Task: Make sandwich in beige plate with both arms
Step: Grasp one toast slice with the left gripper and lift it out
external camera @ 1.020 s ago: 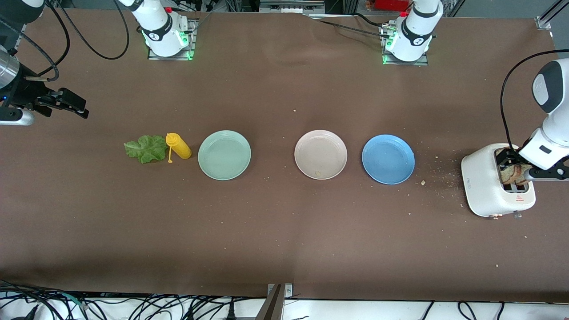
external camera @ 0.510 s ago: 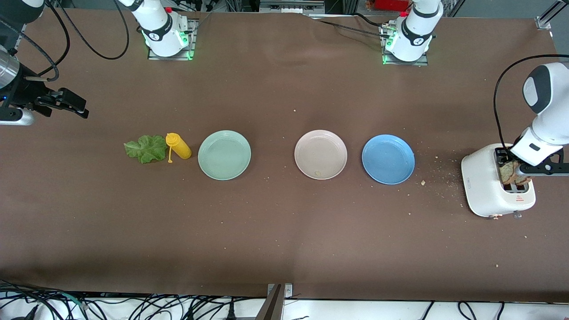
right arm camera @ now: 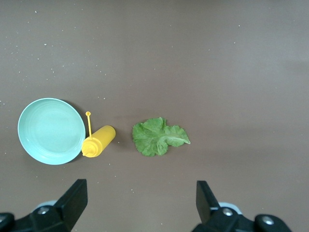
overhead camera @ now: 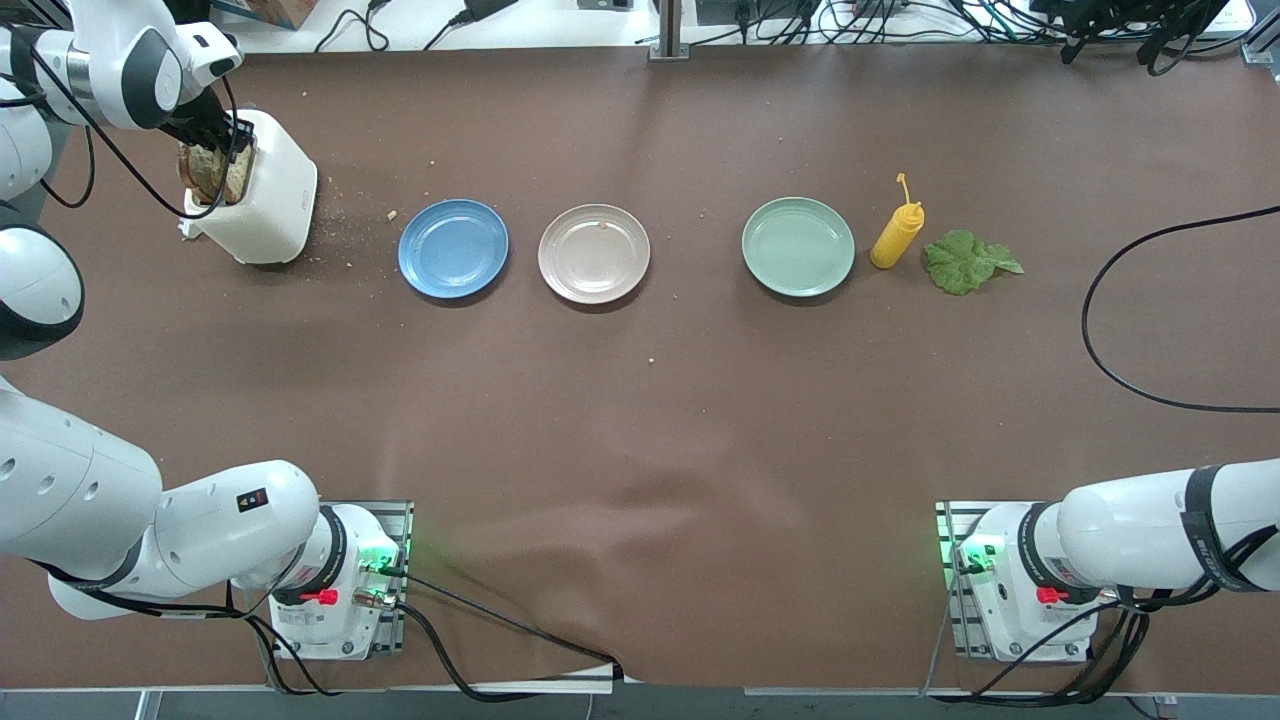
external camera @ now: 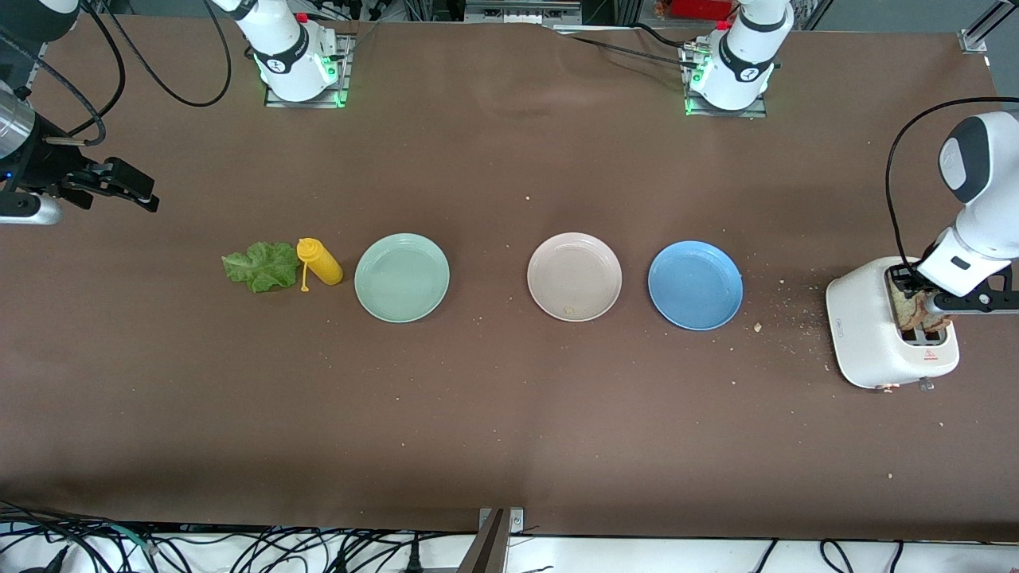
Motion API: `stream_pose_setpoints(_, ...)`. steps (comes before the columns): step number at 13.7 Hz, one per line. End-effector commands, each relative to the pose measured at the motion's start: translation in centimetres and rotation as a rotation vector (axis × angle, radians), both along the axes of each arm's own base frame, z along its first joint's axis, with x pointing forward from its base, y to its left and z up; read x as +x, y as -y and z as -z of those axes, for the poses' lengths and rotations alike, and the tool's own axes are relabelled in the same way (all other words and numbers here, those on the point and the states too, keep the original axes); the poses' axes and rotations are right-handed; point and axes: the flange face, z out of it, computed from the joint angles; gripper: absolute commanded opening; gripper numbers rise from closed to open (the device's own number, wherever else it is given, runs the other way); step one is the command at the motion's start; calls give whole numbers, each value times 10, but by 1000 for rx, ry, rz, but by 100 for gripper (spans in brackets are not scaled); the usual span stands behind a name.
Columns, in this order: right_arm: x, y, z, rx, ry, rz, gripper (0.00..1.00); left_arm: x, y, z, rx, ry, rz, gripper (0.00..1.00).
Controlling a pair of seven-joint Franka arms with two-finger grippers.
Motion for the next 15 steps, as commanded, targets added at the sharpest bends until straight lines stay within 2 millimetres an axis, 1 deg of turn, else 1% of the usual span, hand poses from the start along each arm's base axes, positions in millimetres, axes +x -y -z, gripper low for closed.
stream_pose_setpoints(1, 2, 1, -5, 7, 5, -10, 100, -2, -5, -18, 25, 6, -1, 0)
stream_pose_setpoints(3, 2, 1, -5, 7, 5, -10, 100, 2, -8, -48, 40, -19, -19, 0)
stream_pose_setpoints(4, 2, 1, -5, 7, 7, -10, 100, 7, -7, -67, 49, -35, -29, 0)
stream_pose_setpoints(5, 2, 1, -5, 7, 5, -8, 100, 11, -2, -84, 55, -47, -29, 0)
stream_pose_setpoints(6, 2, 1, -5, 7, 5, -8, 100, 17, 11, -101, 58, -57, -14, 0)
stream_pose_setpoints(7, 2, 1, -5, 7, 5, -10, 100, 20, 19, -117, 61, -66, -13, 0)
stream_pose_setpoints(9, 2, 1, -5, 7, 5, -10, 100, 27, 53, -141, 59, -69, 28, 0)
stream_pose_setpoints(10, 2, 1, -5, 7, 5, -10, 100, 30, 67, -151, 58, -66, 48, 0)
stream_pose_setpoints(12, 2, 1, -5, 7, 5, -10, 100, 33, 104, -171, 53, -56, 97, 0)
stream_pose_setpoints(13, 3, 1, -4, 7, 4, -10, 100, 33, 119, -177, 50, -57, 118, 0)
stream_pose_setpoints(15, 2, 0, -4, 7, 0, -5, 100, 32, 160, -179, 30, -58, 180, 0)
